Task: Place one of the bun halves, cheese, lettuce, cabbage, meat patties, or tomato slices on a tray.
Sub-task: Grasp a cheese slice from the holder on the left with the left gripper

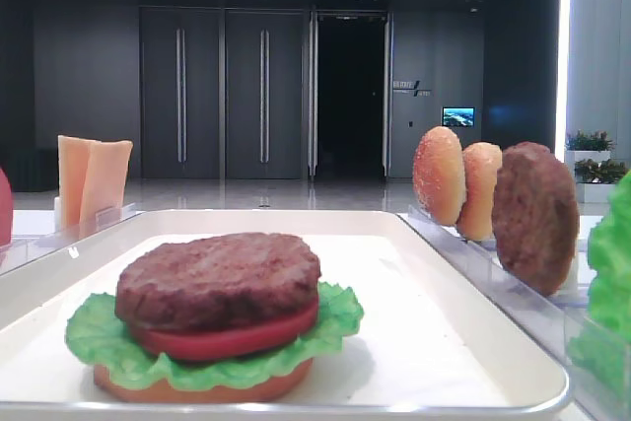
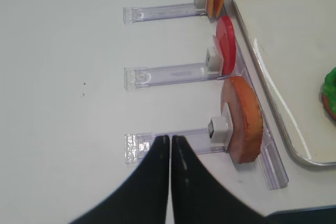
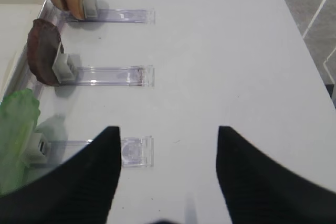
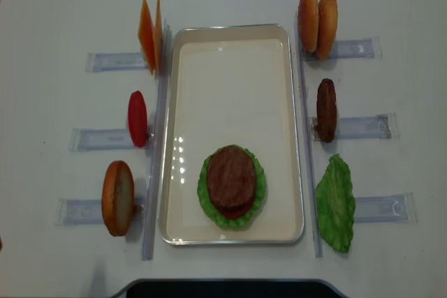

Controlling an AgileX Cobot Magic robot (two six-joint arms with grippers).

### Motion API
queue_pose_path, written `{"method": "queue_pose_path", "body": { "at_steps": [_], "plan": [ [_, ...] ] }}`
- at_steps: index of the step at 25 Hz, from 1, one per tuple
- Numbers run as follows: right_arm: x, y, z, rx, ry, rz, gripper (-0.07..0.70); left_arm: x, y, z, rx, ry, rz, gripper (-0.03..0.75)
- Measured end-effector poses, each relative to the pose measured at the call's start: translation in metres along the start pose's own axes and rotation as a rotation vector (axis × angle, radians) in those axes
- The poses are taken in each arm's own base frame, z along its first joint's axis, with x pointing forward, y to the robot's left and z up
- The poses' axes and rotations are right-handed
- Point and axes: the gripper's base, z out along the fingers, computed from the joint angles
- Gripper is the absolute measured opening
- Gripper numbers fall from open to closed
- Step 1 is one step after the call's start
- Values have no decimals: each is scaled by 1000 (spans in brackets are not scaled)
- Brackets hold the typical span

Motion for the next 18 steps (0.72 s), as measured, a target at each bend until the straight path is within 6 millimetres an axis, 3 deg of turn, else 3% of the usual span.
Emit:
{"method": "queue_pose_path", "body": {
  "at_steps": [18],
  "plan": [
    [0, 0, 0, 0, 0, 0, 415, 0, 0, 0, 0, 0, 0, 0]
  ]
}}
